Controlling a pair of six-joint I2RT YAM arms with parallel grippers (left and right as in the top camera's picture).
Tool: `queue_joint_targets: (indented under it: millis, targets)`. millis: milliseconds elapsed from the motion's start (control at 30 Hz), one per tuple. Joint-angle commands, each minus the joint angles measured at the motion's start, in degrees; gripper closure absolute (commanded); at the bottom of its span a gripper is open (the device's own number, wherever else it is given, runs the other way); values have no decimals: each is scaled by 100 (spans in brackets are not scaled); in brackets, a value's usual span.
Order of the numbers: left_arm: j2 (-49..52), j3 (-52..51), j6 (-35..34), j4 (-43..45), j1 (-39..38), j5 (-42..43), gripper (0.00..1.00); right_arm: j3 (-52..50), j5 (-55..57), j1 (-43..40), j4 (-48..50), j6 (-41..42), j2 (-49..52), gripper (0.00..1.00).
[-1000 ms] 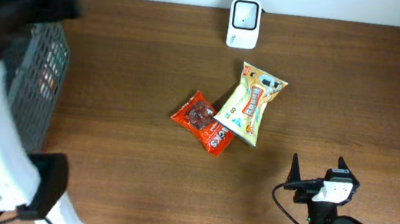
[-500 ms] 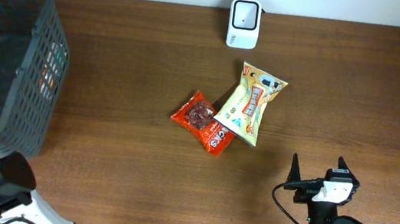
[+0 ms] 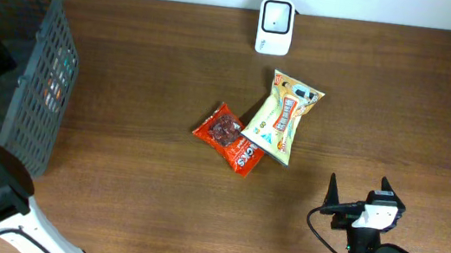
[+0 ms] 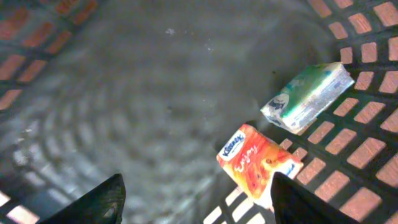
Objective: Scan the item barcode
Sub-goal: 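Move the left gripper back into the basket and grasp the orange Kleenex box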
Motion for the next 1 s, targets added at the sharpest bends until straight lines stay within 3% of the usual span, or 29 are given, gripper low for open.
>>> queue_joint_targets:
  millis: [0,167,333,667,867,967]
  targets:
    - [358,-20,72,42,42,302,39,-46,26,-26,-24,46,-33,2]
    - [835,-31,76,-31,26,966,33,-46,26,-26,-24,46,-33,2]
    - [925,-39,525,-26,17,1587,29,-46,26,-26,-24,46,-33,2]
    - [925,-39,520,-706,-13,1696,22,-46,26,-26,-24,46,-33,2]
    - [968,-144,490,-446,-195,1698,20,-46,26,-26,-24,46,-33,2]
    - [1099,-166,306,-321,-317,1696,24,-46,26,-26,-24,46,-33,2]
